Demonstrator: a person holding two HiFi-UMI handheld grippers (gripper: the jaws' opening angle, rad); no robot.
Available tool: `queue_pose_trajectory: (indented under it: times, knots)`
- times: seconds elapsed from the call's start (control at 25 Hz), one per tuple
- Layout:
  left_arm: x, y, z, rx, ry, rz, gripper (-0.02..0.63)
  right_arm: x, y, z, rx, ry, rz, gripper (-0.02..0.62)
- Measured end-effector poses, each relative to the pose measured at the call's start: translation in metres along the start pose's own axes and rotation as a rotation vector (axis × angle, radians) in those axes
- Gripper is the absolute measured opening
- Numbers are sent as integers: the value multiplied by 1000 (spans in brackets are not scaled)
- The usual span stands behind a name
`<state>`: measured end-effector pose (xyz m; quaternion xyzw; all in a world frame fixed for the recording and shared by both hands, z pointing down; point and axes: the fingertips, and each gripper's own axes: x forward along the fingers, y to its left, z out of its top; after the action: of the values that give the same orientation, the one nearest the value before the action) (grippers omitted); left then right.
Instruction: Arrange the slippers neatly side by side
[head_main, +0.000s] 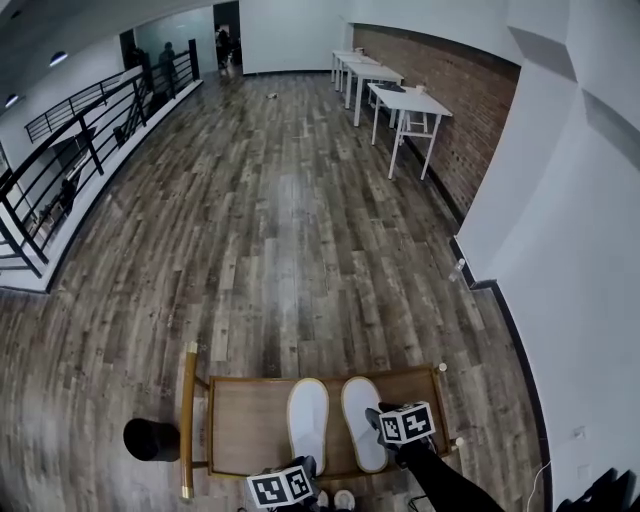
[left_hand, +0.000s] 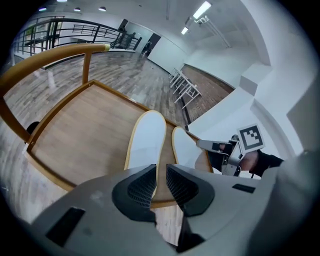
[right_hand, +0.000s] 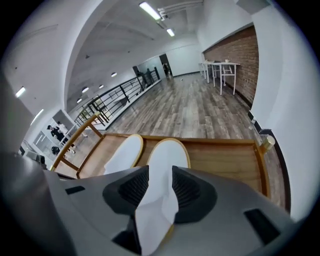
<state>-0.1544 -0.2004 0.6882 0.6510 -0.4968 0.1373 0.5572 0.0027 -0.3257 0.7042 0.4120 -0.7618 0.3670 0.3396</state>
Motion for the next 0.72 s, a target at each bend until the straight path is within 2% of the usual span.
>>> queue_pose_trajectory:
  times: [0.28,0.32,0.36,0.52,0.72]
  knots:
    - [-7,5,2,16,-7,-6,40,23,-6,-24,20,182,-24,116]
    - [-8,6,3,17,-11,-5,40,24,-6,-26,22,192,-23,65]
    - [-9,7,4,17,-15,-3,40,24,-6,-27,26,195,-20,25]
    - [-12,15,5,6,-20,13,40,25,3,-24,69,184,21,17]
    - [-12,17,4,-2,-19,9,40,27,17,-12,188,138,72,17]
